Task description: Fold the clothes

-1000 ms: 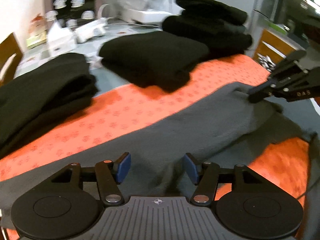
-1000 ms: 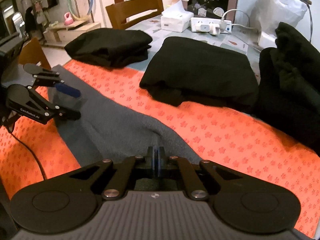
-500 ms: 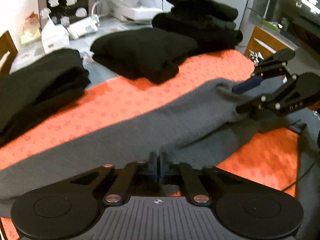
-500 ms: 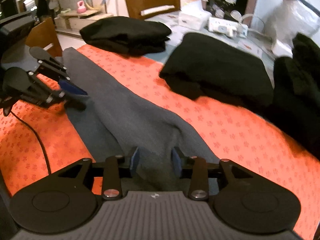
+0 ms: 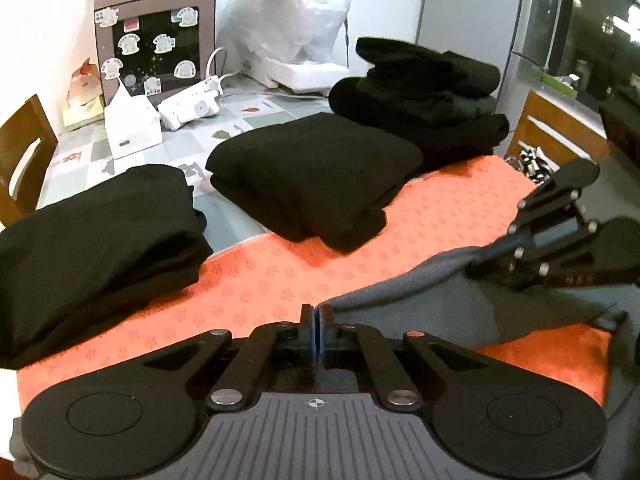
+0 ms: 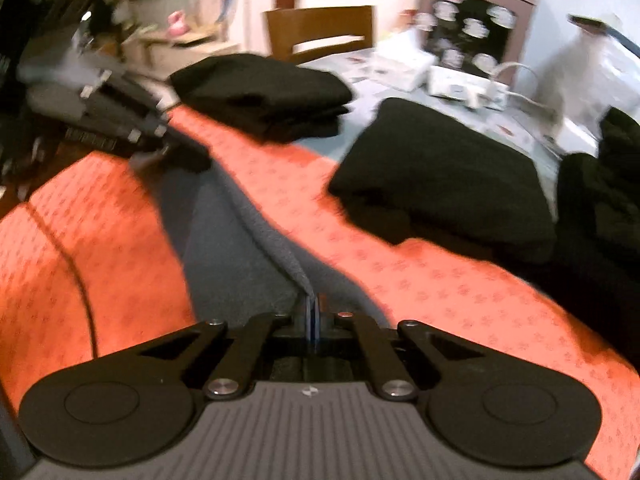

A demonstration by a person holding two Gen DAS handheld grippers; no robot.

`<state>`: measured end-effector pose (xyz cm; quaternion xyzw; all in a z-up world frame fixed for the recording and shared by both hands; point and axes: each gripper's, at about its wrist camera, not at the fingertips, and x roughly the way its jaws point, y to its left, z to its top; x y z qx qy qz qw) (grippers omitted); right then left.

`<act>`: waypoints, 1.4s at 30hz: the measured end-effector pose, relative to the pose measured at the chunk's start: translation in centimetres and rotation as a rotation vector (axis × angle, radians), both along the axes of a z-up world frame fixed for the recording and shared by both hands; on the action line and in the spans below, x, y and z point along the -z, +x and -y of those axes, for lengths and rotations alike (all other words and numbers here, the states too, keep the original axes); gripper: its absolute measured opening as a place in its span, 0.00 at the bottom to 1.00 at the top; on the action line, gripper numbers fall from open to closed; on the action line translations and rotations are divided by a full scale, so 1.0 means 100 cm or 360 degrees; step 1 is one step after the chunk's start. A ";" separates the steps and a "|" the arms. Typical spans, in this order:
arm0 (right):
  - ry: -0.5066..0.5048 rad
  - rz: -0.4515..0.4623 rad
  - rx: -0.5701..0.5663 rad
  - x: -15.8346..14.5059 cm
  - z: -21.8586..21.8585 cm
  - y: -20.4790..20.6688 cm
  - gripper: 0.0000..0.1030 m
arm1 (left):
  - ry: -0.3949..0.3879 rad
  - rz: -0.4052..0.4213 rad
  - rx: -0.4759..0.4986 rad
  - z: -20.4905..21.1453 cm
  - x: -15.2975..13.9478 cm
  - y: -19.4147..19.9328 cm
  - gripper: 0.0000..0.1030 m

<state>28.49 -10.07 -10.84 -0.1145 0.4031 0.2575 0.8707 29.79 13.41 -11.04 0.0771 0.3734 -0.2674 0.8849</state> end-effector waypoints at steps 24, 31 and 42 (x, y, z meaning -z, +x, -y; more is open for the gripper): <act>-0.0036 0.0022 0.0003 -0.010 0.007 -0.025 0.22 | 0.0064 0.0107 0.0278 0.001 -0.001 -0.040 0.37; -0.0085 0.0018 -0.0114 -0.003 -0.015 -0.056 0.23 | 0.0151 0.0119 0.0422 0.031 0.020 -0.054 0.38; -0.0442 0.0210 -0.0262 0.025 -0.051 -0.072 0.22 | 0.0324 0.0212 0.0563 0.063 0.039 -0.054 0.38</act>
